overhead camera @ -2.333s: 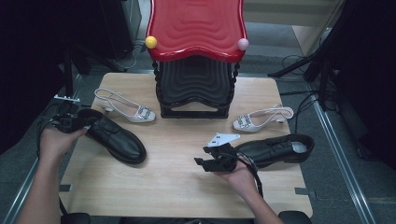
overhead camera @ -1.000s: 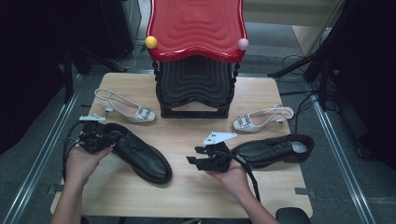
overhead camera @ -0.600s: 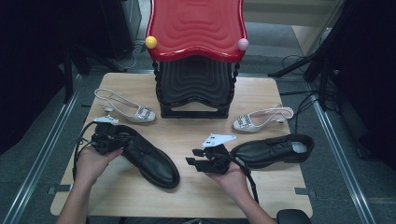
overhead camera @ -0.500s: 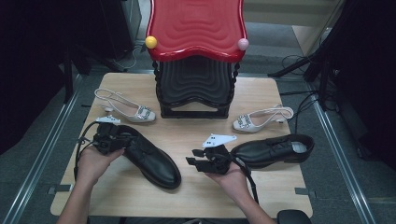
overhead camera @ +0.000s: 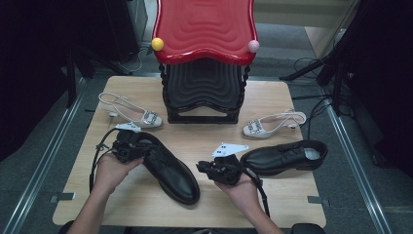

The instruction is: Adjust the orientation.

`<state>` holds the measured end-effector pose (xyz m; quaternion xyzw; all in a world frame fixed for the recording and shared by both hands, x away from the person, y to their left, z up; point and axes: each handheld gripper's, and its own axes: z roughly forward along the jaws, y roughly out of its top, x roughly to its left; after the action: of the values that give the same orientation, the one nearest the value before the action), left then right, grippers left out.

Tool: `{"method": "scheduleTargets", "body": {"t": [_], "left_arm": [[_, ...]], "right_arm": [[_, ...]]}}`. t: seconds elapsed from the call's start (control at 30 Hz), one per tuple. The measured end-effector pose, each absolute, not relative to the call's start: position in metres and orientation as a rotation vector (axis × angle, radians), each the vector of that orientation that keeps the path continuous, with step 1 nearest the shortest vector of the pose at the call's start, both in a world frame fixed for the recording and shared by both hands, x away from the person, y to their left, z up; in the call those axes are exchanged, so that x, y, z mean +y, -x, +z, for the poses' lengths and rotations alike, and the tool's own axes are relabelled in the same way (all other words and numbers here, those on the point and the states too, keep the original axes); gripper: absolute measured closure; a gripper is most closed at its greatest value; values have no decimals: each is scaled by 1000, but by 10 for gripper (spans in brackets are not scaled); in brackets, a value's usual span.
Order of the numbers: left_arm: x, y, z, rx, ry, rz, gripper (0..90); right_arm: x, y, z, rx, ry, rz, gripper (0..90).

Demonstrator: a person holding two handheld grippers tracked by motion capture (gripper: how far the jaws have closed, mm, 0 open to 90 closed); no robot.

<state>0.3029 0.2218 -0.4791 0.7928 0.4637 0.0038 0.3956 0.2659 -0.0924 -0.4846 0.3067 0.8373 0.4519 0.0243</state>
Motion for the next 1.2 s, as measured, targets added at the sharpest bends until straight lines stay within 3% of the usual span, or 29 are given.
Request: {"method": "scheduleTargets", "body": {"t": [0.4,0.9,1.2], "left_arm": [[191,-303,-480,1092,-2053,-26,899],[228,-302,-450,1119,-2033,79,786],[250,-301,-444,1194,-1969,153,508]], "right_arm": [[-79,-252,-486,2630,-893,1396,900],[-52,-229,-492,2712,-805,1355,900],[-42,-223,-498,2776,-772,1351,900]]}}
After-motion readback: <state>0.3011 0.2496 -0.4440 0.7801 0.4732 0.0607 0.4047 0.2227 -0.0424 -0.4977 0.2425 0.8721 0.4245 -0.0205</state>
